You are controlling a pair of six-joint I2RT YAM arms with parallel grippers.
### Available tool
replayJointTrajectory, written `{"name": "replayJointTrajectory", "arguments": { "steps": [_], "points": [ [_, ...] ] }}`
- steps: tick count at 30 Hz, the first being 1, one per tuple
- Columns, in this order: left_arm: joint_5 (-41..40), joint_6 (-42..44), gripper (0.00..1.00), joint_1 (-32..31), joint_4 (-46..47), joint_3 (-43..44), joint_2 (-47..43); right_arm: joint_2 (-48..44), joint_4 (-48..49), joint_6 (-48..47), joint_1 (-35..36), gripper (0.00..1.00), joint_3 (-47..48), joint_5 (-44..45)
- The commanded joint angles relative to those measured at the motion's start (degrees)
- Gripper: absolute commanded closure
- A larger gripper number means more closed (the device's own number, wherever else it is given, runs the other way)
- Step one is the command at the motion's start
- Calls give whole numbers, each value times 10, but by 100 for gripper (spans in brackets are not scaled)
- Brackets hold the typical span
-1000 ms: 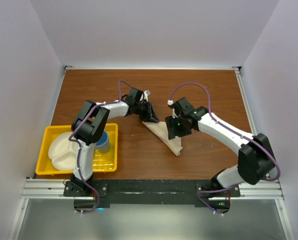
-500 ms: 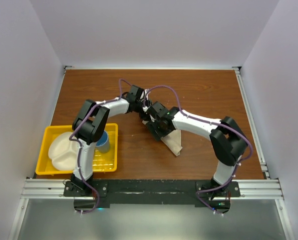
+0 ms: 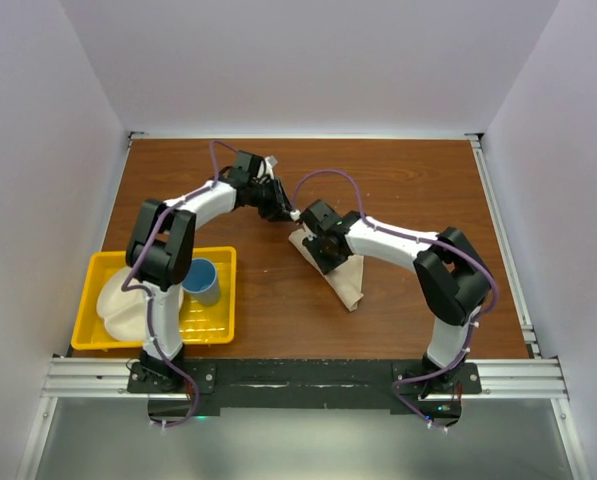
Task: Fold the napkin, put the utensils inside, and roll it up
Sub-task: Roll the napkin at the center of the board.
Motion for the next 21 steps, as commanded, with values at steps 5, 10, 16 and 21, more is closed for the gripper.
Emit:
{"name": "replayJointTrajectory", "arguments": {
  "steps": [5, 10, 16, 21],
  "points": [
    [5, 30, 75, 5, -10, -9, -88, 31, 91, -7, -132, 92, -14, -371],
    [39, -15, 75, -3, 44, -50, -100, 81, 142, 11, -166, 93, -23, -557],
    [62, -52, 75, -35, 110, -77, -70, 109, 214, 66, -200, 93, -53, -640],
    [52, -59, 75, -51, 138, -88, -64, 142, 166, 58, -212, 92, -41, -605]
  ]
}}
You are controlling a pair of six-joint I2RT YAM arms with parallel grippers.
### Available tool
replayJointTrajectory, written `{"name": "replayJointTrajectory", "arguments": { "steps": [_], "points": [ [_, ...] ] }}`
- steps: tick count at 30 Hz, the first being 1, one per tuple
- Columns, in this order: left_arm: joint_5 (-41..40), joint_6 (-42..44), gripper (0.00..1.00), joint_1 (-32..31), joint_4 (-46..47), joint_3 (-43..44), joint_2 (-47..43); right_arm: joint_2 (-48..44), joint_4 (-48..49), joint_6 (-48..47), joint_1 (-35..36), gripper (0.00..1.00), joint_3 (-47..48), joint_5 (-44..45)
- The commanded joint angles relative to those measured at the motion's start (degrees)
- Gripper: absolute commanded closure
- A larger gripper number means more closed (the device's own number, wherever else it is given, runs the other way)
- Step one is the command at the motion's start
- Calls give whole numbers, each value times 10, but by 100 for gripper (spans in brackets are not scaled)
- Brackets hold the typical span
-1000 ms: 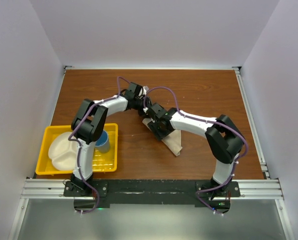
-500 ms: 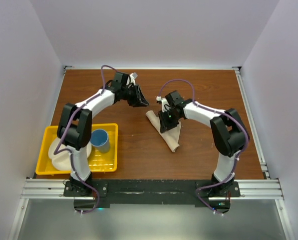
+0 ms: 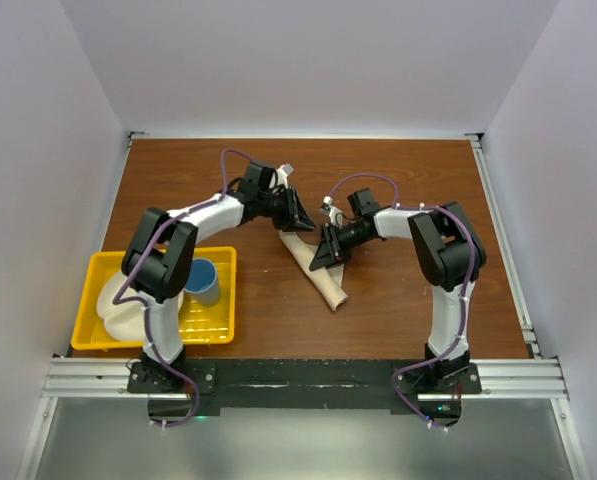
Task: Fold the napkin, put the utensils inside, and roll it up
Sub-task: Roll the napkin at the center of the board.
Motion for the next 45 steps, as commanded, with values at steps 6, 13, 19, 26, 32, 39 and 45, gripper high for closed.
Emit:
{"name": "replayJointTrajectory", "arguments": {
  "steps": [6, 13, 19, 26, 32, 39, 45],
  "points": [
    [17, -36, 76, -14, 145, -76, -8, 12, -26, 35, -13, 91, -16, 127],
    [3, -24, 77, -14, 191, -111, 4, 7, -33, 43, -13, 89, -37, 186],
    [-18, 8, 79, -7, 190, -118, 45, -37, -113, 5, -5, 70, -4, 217],
    [-10, 4, 80, -3, 207, -140, 55, -110, -254, -18, 20, 55, 80, 295],
    [-11, 5, 80, -3, 197, -131, 54, -182, -280, 13, 67, 52, 46, 380],
    [-6, 0, 80, -3, 192, -122, 54, -264, -185, 110, 92, 68, -127, 472],
    [-7, 14, 80, -3, 165, -106, 50, -299, -194, 104, 96, 69, -169, 530]
  ]
}}
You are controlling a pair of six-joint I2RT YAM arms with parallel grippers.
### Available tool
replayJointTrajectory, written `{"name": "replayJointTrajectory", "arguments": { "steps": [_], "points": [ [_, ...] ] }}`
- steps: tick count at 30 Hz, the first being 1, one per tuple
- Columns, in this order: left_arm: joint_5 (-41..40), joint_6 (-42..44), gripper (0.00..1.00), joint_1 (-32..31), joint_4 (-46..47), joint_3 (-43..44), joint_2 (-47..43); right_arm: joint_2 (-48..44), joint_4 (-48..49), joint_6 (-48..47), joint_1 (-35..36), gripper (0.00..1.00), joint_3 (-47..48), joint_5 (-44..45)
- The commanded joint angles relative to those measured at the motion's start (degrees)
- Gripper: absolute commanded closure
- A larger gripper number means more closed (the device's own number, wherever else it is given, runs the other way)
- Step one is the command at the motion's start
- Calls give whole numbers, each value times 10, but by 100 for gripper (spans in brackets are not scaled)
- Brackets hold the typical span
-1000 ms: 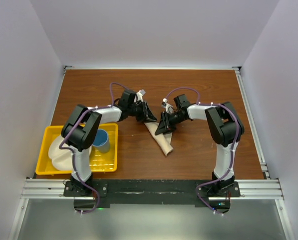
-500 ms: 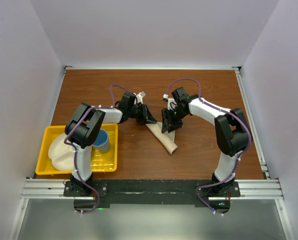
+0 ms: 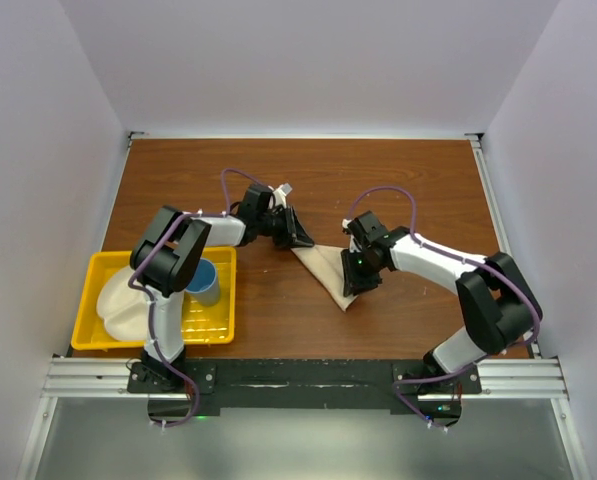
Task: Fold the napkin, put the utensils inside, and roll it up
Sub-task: Roll the napkin at the center of the board.
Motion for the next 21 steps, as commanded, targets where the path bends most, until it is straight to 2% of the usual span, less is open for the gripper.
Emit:
{"name": "replayJointTrajectory", "arguments": {
  "steps": [1, 3, 8, 11, 15, 20, 21],
  "points": [
    [-30, 32, 80, 7, -61, 29, 4, -35, -38, -6, 8, 67, 6, 95],
    [-30, 40, 80, 8, -98, 43, 3, -64, -45, -37, 24, 61, 28, 95],
    [-26, 21, 70, 8, -167, 88, -6, -66, -11, -92, 70, 27, 77, 126],
    [-34, 18, 66, 9, -222, 127, -17, -16, -17, -128, 94, 25, 127, 148],
    [-59, 12, 62, 19, -315, 180, -26, 49, -19, -160, 136, 25, 192, 221],
    [-82, -9, 59, 49, -330, 164, -76, 122, -23, -170, 186, 28, 231, 302],
    [-85, -10, 58, 59, -323, 156, -95, 129, -24, -163, 189, 33, 238, 312]
  ]
}}
